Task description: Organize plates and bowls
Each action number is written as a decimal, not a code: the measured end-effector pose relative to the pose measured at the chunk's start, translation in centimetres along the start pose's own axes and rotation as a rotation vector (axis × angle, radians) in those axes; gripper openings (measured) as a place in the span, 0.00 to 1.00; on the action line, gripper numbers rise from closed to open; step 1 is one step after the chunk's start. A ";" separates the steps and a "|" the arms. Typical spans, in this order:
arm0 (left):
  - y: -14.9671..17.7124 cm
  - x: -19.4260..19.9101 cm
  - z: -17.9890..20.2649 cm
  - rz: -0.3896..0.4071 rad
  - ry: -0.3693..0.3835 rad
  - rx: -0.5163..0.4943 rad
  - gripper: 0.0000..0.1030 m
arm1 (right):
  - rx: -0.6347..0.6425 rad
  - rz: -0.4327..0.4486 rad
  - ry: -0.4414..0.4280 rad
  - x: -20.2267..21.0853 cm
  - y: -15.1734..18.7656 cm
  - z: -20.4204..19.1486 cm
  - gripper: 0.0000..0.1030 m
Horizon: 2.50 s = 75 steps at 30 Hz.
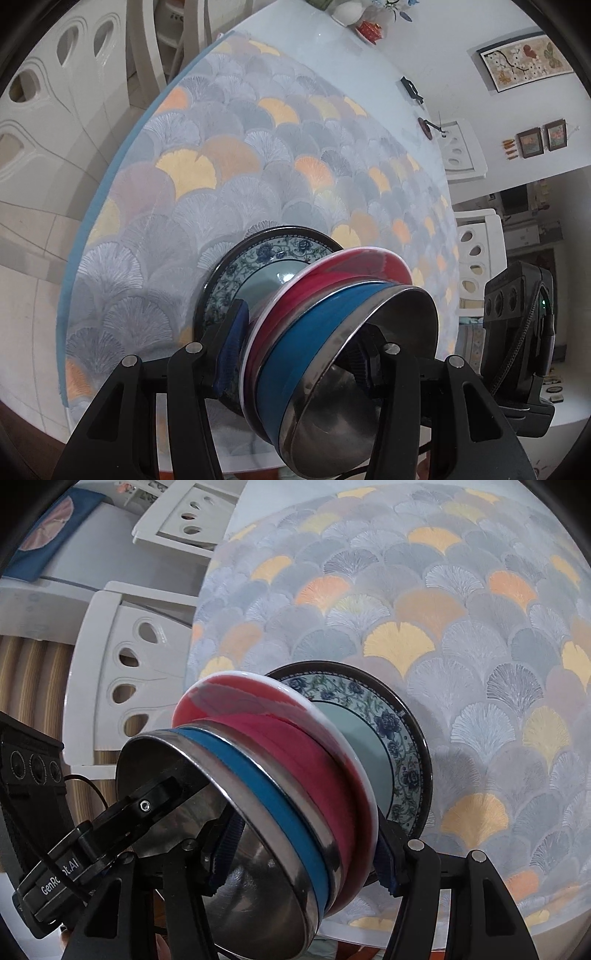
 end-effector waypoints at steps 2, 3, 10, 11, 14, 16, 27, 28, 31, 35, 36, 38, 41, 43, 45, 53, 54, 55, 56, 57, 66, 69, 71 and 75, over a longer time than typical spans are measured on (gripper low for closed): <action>0.0 -0.3 0.0 -0.002 0.009 0.004 0.45 | -0.005 0.001 0.012 0.0 -0.2 0.5 0.59; -0.1 -0.3 0.0 0.000 0.008 0.001 0.45 | -0.012 0.000 0.011 -0.2 -0.5 0.7 0.59; -0.5 0.7 -0.2 0.041 0.027 0.009 0.45 | -0.072 0.060 -0.060 0.9 -2.7 2.0 0.59; -0.7 1.4 -0.1 0.064 0.037 0.003 0.45 | -0.078 0.081 -0.075 1.6 -3.1 2.1 0.59; -1.3 3.6 0.7 0.132 0.056 -0.023 0.45 | -0.055 0.132 -0.099 4.0 -3.5 1.9 0.59; -1.8 5.2 1.3 0.175 0.067 -0.041 0.45 | -0.034 0.168 -0.117 5.9 -3.4 1.3 0.59; -0.3 14.4 7.4 0.444 0.007 -0.326 0.47 | 0.294 0.467 0.092 15.2 3.2 -5.5 0.62; 0.1 14.8 7.8 0.459 0.005 -0.332 0.47 | 0.301 0.487 0.108 15.5 3.7 -5.7 0.63; 0.8 15.9 8.5 0.497 -0.008 -0.353 0.53 | 0.259 0.534 0.109 16.6 5.3 -5.7 0.66; 1.4 16.8 8.4 0.541 -0.046 -0.370 0.62 | 0.226 0.567 0.144 17.0 6.7 -5.6 0.73; 1.6 16.8 8.2 0.542 -0.051 -0.369 0.62 | 0.232 0.562 0.165 16.9 6.9 -5.5 0.73; 1.7 16.8 7.7 0.535 -0.059 -0.356 0.62 | 0.227 0.549 0.194 16.7 6.9 -5.3 0.75; 1.9 16.5 7.1 0.513 -0.056 -0.330 0.62 | 0.193 0.530 0.193 16.3 7.1 -4.7 0.75; 2.1 16.5 6.8 0.510 -0.059 -0.328 0.62 | 0.190 0.524 0.203 16.1 7.2 -4.6 0.75; 2.4 16.7 6.8 0.516 -0.074 -0.341 0.62 | 0.197 0.530 0.214 16.1 7.4 -4.9 0.75; 3.8 16.3 7.5 0.521 -0.151 -0.435 0.68 | 0.306 0.607 0.359 16.6 8.5 -6.8 0.79; 3.9 16.2 7.3 0.515 -0.157 -0.435 0.68 | 0.312 0.607 0.374 16.6 8.5 -6.8 0.79; 3.9 16.1 7.2 0.508 -0.163 -0.431 0.68 | 0.314 0.608 0.385 16.5 8.5 -6.7 0.79; 3.8 16.0 6.9 0.499 -0.170 -0.423 0.68 | 0.315 0.608 0.399 16.5 8.6 -6.6 0.79; 3.7 15.9 6.8 0.494 -0.173 -0.417 0.68 | 0.315 0.605 0.412 16.4 8.5 -6.5 0.79; 4.2 14.9 6.5 0.448 -0.187 -0.425 0.68 | 0.258 0.549 0.431 15.4 8.4 -5.1 0.79; 4.4 14.6 6.7 0.436 -0.187 -0.443 0.68 | 0.253 0.540 0.437 15.2 8.5 -5.0 0.79; 4.5 14.4 6.9 0.426 -0.185 -0.455 0.68 | 0.253 0.534 0.437 15.0 8.5 -5.0 0.79; 4.7 14.1 7.2 0.419 -0.181 -0.469 0.68 | 0.264 0.532 0.441 14.8 8.5 -5.3 0.79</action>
Point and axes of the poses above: each gripper's, at about its wrist camera, not at the fingertips, and x roughly against the way its jaws point, z to its right, y to its underside, the point moved 2 cm from there along -x, roughly the way its jaws point, and after that the axes turned 11 degrees about z, right-handed, at the moved point
